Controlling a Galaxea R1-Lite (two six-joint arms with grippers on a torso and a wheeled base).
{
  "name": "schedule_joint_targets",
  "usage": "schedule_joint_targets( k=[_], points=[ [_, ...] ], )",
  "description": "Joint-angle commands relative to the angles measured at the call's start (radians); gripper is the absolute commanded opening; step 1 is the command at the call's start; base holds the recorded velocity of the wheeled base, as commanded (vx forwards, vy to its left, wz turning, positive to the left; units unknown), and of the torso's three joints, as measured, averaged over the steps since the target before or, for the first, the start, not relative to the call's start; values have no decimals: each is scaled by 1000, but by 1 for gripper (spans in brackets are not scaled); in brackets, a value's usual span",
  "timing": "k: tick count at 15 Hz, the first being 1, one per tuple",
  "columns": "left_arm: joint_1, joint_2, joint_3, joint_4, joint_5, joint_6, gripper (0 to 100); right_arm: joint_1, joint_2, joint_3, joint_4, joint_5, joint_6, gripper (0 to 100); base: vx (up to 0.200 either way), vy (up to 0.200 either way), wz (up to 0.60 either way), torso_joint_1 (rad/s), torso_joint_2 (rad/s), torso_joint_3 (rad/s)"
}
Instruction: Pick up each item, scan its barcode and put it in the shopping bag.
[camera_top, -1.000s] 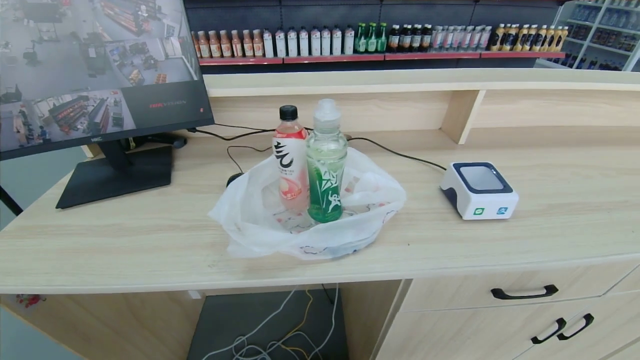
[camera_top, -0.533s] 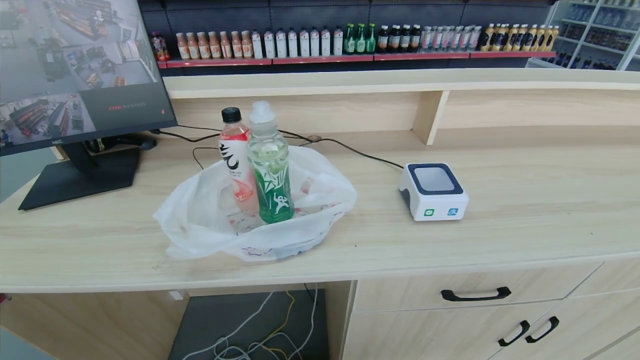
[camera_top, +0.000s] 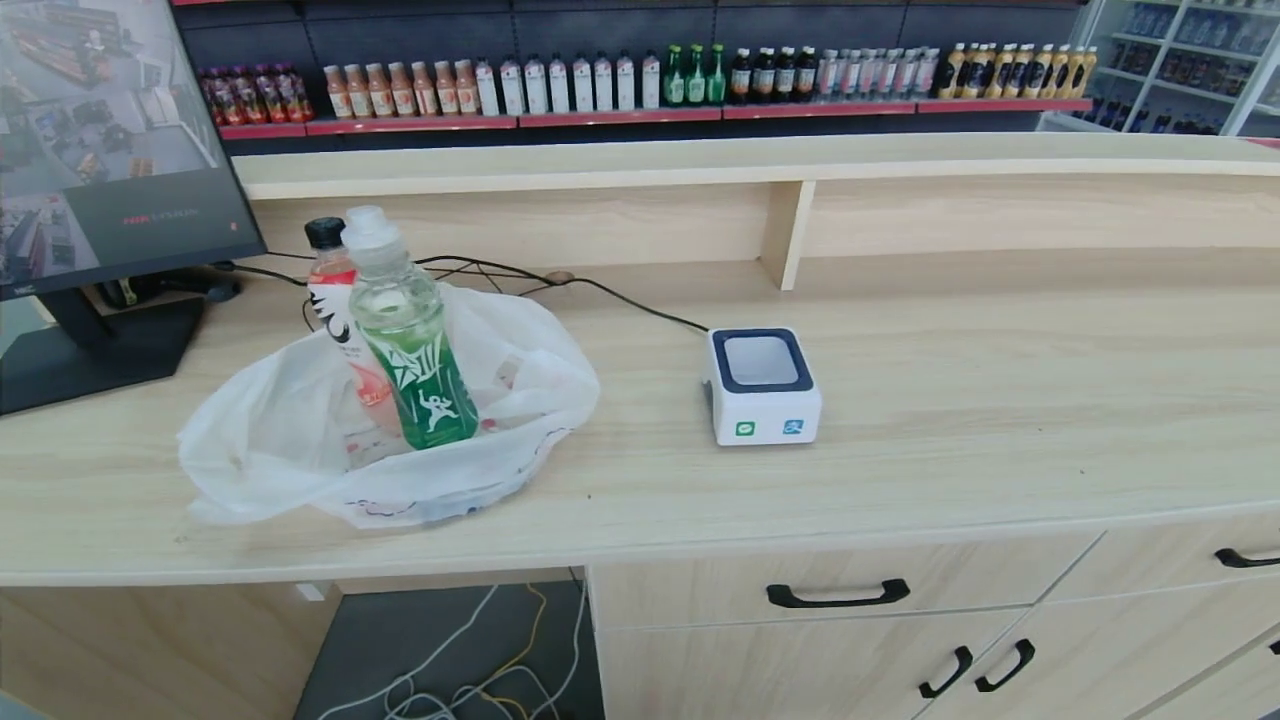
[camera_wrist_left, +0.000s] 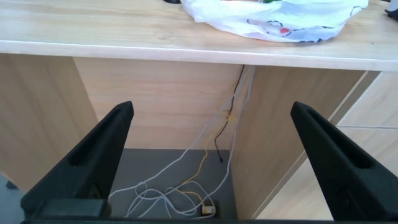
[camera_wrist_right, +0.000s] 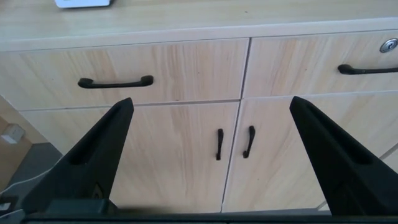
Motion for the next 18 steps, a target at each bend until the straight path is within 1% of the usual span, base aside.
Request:
schedule_joint_targets(
  k=[1,18],
  points=[
    [0,0,0,0,-2,0,100,1,1,0,0,1,0,100,0,-200,0,2,2,7],
    [0,0,0,0,0,1,100,1,1,0,0,0,1,100,0,0,0,0,0,0]
  ],
)
